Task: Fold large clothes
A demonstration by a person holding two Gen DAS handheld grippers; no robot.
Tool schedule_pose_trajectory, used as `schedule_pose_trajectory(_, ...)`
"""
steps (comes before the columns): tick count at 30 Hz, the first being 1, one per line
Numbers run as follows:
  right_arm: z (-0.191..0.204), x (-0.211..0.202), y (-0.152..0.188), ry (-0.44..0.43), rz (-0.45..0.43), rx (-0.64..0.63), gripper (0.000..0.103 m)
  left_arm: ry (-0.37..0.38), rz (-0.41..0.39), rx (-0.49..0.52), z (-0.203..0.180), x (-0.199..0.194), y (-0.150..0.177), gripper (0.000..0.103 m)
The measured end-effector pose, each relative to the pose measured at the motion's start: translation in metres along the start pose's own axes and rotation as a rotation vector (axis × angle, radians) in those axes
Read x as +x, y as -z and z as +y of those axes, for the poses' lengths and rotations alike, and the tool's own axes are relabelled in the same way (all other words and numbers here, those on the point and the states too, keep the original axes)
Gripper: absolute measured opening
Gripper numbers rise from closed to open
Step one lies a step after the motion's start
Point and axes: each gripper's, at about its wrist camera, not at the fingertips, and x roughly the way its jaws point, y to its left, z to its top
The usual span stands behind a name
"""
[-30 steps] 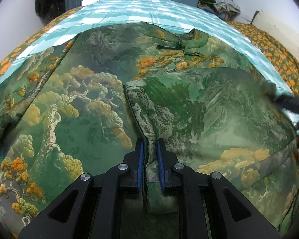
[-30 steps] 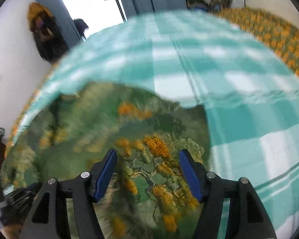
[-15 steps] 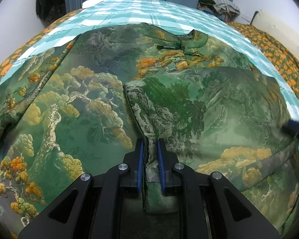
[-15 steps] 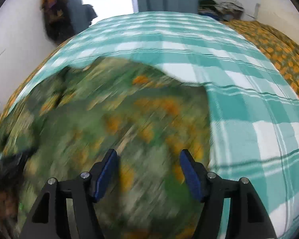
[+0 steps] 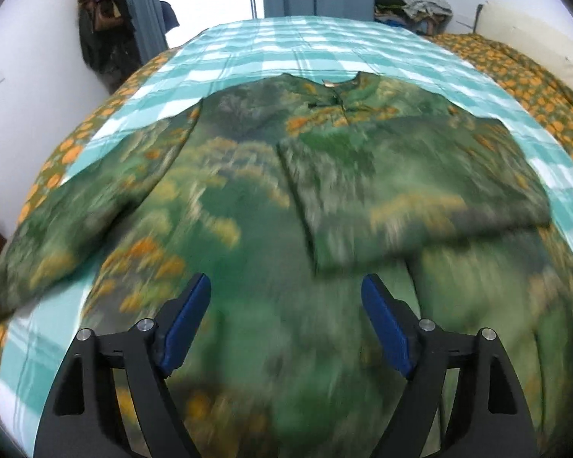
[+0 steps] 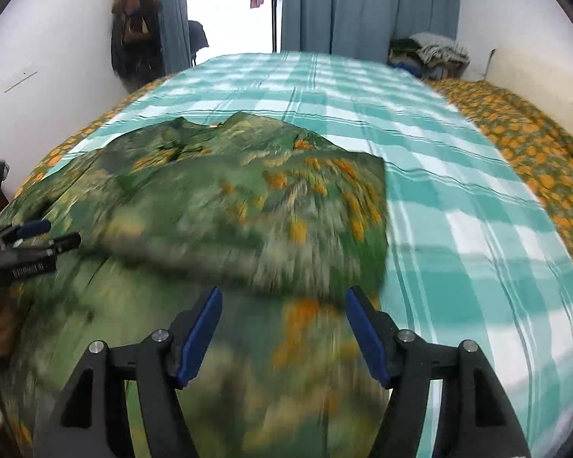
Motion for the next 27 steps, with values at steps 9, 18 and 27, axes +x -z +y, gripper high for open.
schedule_pose_trajectory(9,0.038,-0.044,0.071,-0.010,-0.017,-0.044,0.077,-0.030,-0.014,-0.067,0.045,-0.071,0.063,0.091)
schedule_pose_trajectory(18,0.060,-0.058,0.067,0.005,-0.099,-0.068,0.078,-0.083,-0.027,-0.142,0.081,-0.097,0.081,0.095)
schedule_pose_trajectory(27,0.073,-0.054,0.072,-0.010,-0.105,-0.091,0.078,-0.105,-0.003,-0.219,0.102,-0.094,0.091,0.095)
